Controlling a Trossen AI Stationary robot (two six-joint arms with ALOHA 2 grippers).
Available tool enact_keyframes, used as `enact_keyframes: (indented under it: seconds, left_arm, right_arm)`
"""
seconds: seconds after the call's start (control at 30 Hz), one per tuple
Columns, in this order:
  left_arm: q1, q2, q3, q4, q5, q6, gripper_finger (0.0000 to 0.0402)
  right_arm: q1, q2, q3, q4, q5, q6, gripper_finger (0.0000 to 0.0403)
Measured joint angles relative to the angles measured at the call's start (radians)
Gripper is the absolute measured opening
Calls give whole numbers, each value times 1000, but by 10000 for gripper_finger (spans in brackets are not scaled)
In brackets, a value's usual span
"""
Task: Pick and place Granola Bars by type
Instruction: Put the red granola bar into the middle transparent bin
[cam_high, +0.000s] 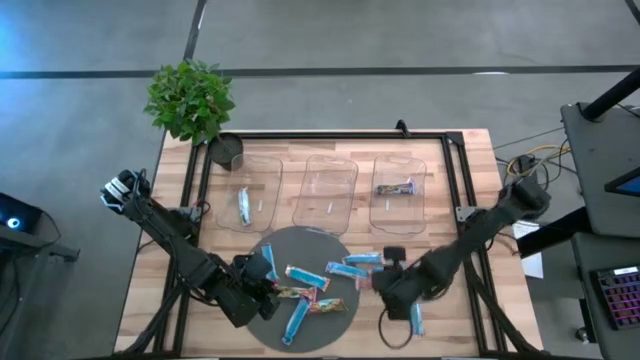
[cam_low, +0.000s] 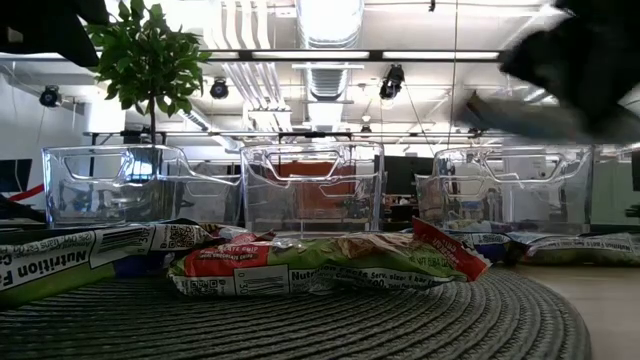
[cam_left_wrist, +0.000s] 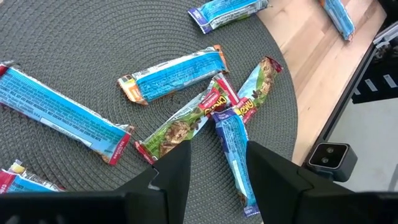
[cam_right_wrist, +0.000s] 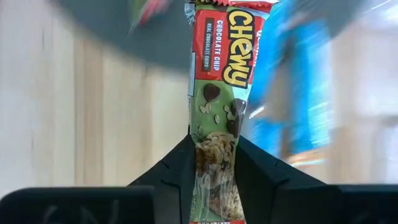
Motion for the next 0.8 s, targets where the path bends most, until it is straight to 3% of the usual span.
enact_keyframes:
  seconds: [0.17,0.3,0.4,0.53,0.67,0.8]
  left_arm:
    - [0,0,0,1,0,0,138]
    - [0,0,0,8,-5,-4,138]
    - [0,0,0,12,-14,-6,138]
    - [-1,1,0,34,-18,-7,138]
    - [-3,1,0,52,-19,-13,138]
    - [-16,1,0,53,-50,-49,138]
  right_arm:
    - [-150,-141,-7,131,57,156,86]
    - [-315,-197,-27,485,106,210,85]
    - [-456,-168,-31,628,92,344,88]
    - [-583,-104,-34,682,76,499,95]
    - [-613,-55,-34,685,67,631,97]
    - [-624,-10,-30,673,33,663,104]
